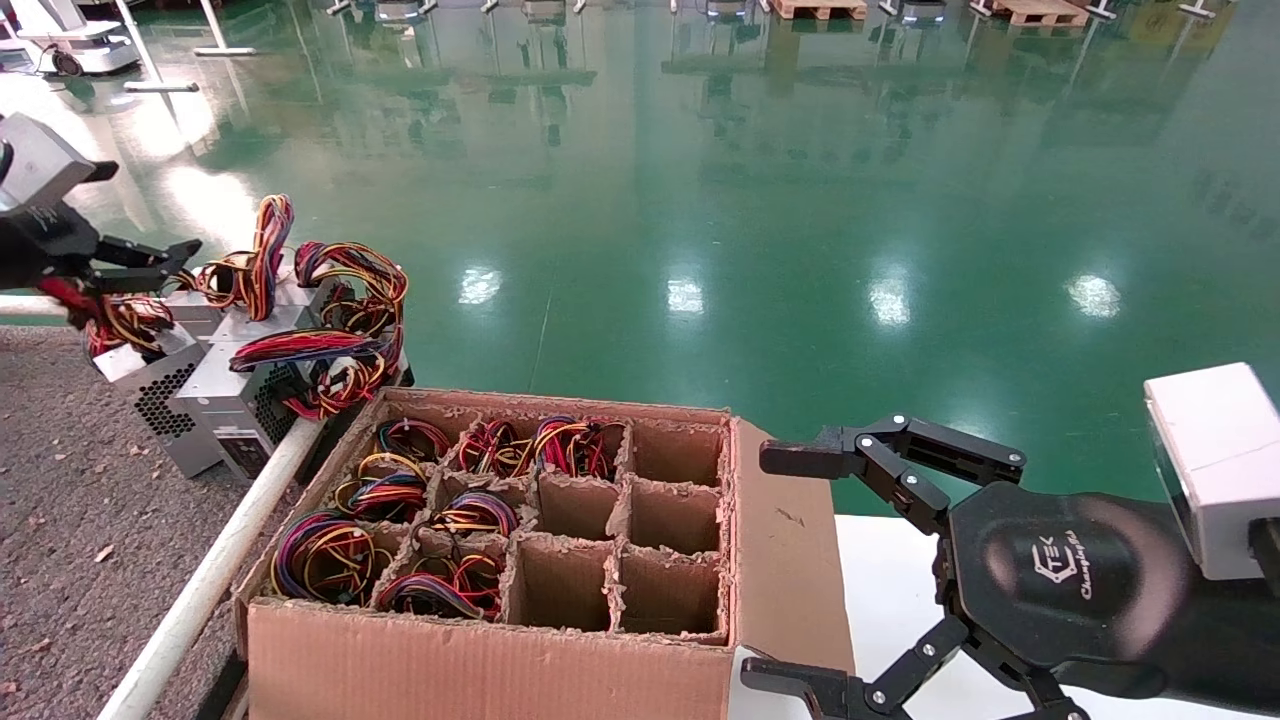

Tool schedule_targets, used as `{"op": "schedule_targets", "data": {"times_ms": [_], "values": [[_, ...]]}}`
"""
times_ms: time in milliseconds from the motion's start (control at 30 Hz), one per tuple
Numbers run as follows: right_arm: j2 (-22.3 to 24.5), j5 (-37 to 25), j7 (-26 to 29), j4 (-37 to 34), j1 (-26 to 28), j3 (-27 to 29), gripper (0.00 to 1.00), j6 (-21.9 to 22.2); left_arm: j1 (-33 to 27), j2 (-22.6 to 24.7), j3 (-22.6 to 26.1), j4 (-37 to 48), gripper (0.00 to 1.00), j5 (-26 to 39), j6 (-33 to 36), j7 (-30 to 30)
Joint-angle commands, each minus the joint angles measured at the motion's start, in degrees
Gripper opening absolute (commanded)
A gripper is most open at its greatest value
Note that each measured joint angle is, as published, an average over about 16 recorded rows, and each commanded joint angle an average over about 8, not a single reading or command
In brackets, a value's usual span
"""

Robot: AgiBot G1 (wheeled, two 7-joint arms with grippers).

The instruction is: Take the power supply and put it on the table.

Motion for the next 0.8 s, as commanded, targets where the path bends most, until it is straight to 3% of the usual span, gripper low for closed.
{"op": "schedule_targets", "data": {"times_ms": [33,433,800], "values": [[0.0,0.0,0.0,0.0,0.0,0.0,1.00,0.0,0.4,-0.2,-0.7,-0.7,1.00,-1.0,0.2,0.9],[0.0,0.0,0.0,0.0,0.0,0.0,1.00,0.0,0.4,-1.8,-7.8,2.1,1.00,-11.3,0.5,-5.2],[0.0,0.0,0.0,0.0,0.0,0.0,1.00,0.0,1.0,-3.2,-9.6,-0.5,1.00,-14.4,6.1,-9.7]]}}
